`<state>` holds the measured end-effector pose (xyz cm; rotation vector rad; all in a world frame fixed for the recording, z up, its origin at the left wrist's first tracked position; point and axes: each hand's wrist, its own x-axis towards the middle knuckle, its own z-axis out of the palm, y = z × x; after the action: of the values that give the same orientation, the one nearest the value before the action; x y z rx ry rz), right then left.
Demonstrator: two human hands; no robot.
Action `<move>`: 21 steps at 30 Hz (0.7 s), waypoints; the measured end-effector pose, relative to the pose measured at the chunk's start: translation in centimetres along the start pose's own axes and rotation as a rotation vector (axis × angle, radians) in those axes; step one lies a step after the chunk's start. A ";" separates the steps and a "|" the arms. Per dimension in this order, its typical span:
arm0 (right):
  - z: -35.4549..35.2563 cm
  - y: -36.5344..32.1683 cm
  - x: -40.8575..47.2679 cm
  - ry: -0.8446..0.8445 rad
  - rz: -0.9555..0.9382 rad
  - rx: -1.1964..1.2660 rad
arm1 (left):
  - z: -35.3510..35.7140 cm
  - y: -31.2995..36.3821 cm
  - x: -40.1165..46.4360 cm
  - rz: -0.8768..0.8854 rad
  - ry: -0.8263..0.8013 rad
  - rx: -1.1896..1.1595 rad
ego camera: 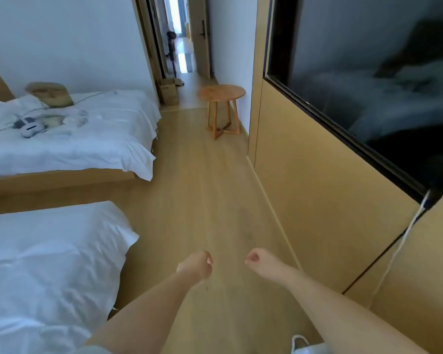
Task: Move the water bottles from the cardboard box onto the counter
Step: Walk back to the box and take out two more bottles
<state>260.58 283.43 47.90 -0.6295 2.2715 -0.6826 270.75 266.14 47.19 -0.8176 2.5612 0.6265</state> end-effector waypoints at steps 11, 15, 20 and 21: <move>-7.2 -10.4 23.2 -0.199 -0.138 -0.158 | -12.1 -3.6 15.8 -0.106 -0.019 -0.011; -7.5 -14.5 33.0 -0.272 -0.137 -0.248 | -15.8 -7.6 24.7 -0.142 -0.045 -0.040; -9.7 -21.0 44.3 -0.270 -0.098 -0.310 | -23.5 -11.7 36.2 -0.164 -0.071 -0.039; -10.4 -22.3 46.3 -0.257 -0.088 -0.309 | -25.3 -12.3 38.4 -0.168 -0.077 -0.027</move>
<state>228.23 242.18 47.00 -0.9126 2.1317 -0.2700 243.75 226.97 46.31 -0.9854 2.3901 0.6280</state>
